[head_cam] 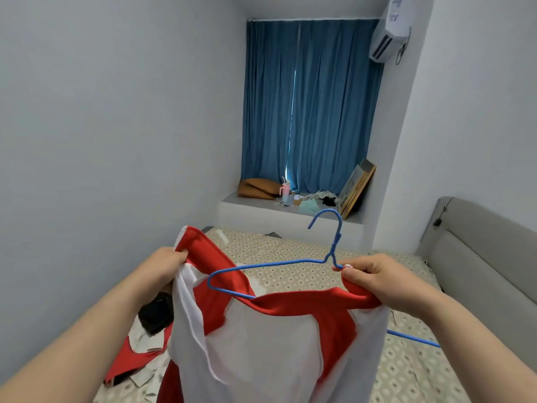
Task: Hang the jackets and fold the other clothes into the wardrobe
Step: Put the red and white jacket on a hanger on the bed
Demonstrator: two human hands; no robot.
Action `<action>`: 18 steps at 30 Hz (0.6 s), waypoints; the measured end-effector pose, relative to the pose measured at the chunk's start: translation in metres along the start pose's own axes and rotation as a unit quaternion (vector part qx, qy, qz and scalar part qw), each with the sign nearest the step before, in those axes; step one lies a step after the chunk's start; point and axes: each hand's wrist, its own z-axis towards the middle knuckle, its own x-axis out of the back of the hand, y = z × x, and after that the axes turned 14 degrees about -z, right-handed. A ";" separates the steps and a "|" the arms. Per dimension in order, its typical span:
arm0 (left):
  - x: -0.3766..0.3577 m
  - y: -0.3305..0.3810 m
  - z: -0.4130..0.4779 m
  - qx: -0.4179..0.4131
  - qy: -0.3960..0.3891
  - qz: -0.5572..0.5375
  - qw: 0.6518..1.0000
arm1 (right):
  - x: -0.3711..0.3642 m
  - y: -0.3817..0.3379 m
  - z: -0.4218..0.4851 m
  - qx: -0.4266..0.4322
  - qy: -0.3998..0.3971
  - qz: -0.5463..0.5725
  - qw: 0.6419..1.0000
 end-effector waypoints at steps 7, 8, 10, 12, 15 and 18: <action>-0.040 0.033 -0.044 -0.117 -0.084 0.008 0.989 | -0.018 -0.021 0.010 0.064 0.022 -0.068 0.995; -0.045 0.037 -0.049 -0.167 -0.104 0.069 0.978 | -0.022 -0.025 0.012 0.079 0.043 -0.061 0.994; -0.054 0.043 -0.061 -0.245 -0.123 0.191 0.943 | -0.023 -0.031 0.015 0.100 0.087 -0.033 0.991; -0.057 0.040 -0.063 -0.262 -0.184 0.228 0.919 | -0.020 -0.033 0.015 0.114 0.115 -0.023 0.987; -0.057 0.029 -0.054 -0.287 -0.182 0.269 0.901 | -0.017 -0.031 0.018 0.113 0.122 -0.032 0.986; -0.057 0.027 -0.044 -0.299 -0.128 0.317 0.891 | -0.014 -0.028 0.025 0.085 0.179 -0.025 0.980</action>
